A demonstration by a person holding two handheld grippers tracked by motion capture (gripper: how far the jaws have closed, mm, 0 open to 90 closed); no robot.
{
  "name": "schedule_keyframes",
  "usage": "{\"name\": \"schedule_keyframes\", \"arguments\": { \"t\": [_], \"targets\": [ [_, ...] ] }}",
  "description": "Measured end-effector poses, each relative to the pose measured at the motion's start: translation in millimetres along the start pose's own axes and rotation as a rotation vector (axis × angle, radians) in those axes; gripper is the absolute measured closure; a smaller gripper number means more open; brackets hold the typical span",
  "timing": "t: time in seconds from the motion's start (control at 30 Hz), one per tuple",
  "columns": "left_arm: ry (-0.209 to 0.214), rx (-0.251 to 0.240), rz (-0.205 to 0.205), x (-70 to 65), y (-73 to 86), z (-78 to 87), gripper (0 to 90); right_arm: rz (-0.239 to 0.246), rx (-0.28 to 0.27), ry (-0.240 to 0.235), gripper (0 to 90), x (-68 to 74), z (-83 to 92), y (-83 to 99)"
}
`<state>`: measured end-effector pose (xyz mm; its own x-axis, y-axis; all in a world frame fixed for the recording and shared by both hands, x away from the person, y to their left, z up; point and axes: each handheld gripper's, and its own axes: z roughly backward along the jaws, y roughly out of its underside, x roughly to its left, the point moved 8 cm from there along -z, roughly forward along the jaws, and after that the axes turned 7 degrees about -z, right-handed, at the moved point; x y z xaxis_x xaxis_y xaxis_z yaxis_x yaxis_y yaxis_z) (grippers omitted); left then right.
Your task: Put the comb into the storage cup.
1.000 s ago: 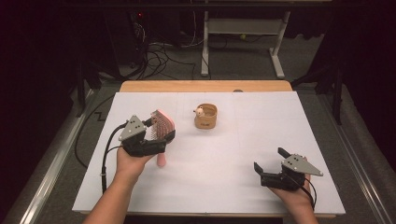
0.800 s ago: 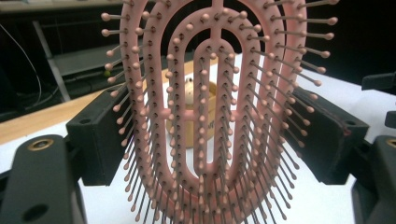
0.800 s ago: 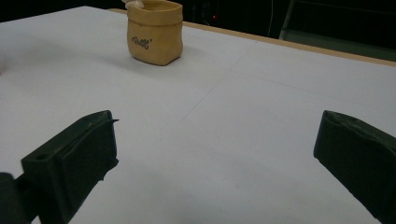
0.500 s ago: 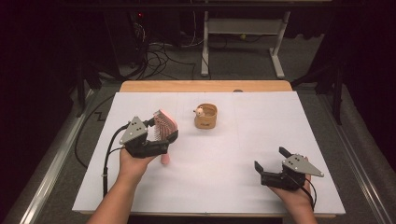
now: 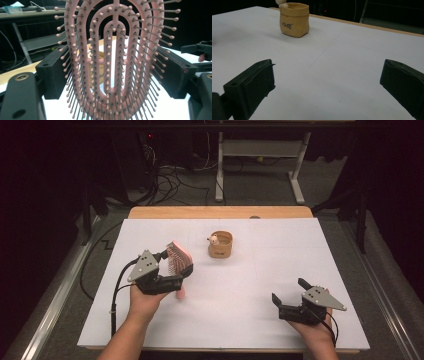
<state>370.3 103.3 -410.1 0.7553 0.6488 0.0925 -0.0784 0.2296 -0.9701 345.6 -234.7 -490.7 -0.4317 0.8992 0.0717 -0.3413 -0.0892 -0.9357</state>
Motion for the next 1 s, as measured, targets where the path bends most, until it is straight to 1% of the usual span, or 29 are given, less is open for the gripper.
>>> {"name": "schedule_keyframes", "arguments": {
  "t": [0.2, 0.23, 0.37, 0.47, 0.53, 0.7, 1.0],
  "targets": [
    [0.006, 0.006, -0.015, -8.6, -0.5, -2.6, 20.1, 0.001, -0.006, -0.009, 0.4, 3.3, -1.0, -1.3],
    [0.006, 0.006, -0.02, -9.4, -0.9, -2.8, 20.1, 0.002, -0.006, -0.012, 0.4, 4.2, -1.2, -1.4],
    [0.004, -0.001, -0.014, -10.5, -2.2, -2.8, 20.1, -0.005, -0.006, -0.018, 0.4, 6.3, -4.2, -2.2],
    [0.0, -0.002, -0.022, -12.3, -3.3, -3.1, 20.1, -0.013, -0.01, -0.028, 0.4, 9.2, -8.2, -5.2],
    [0.005, -0.005, -0.02, -13.2, -4.3, -3.0, 20.1, -0.018, -0.013, -0.041, 0.3, 12.8, -10.9, -8.0],
    [0.008, -0.007, -0.031, -15.6, -6.2, -2.9, 20.1, -0.002, -0.02, -0.06, 0.3, 22.4, -16.6, -15.5],
    [0.015, -0.006, -0.036, -19.5, -7.2, -4.2, 20.1, 0.014, -0.023, -0.1, 0.4, 38.8, -25.2, -26.6]
  ]
}}
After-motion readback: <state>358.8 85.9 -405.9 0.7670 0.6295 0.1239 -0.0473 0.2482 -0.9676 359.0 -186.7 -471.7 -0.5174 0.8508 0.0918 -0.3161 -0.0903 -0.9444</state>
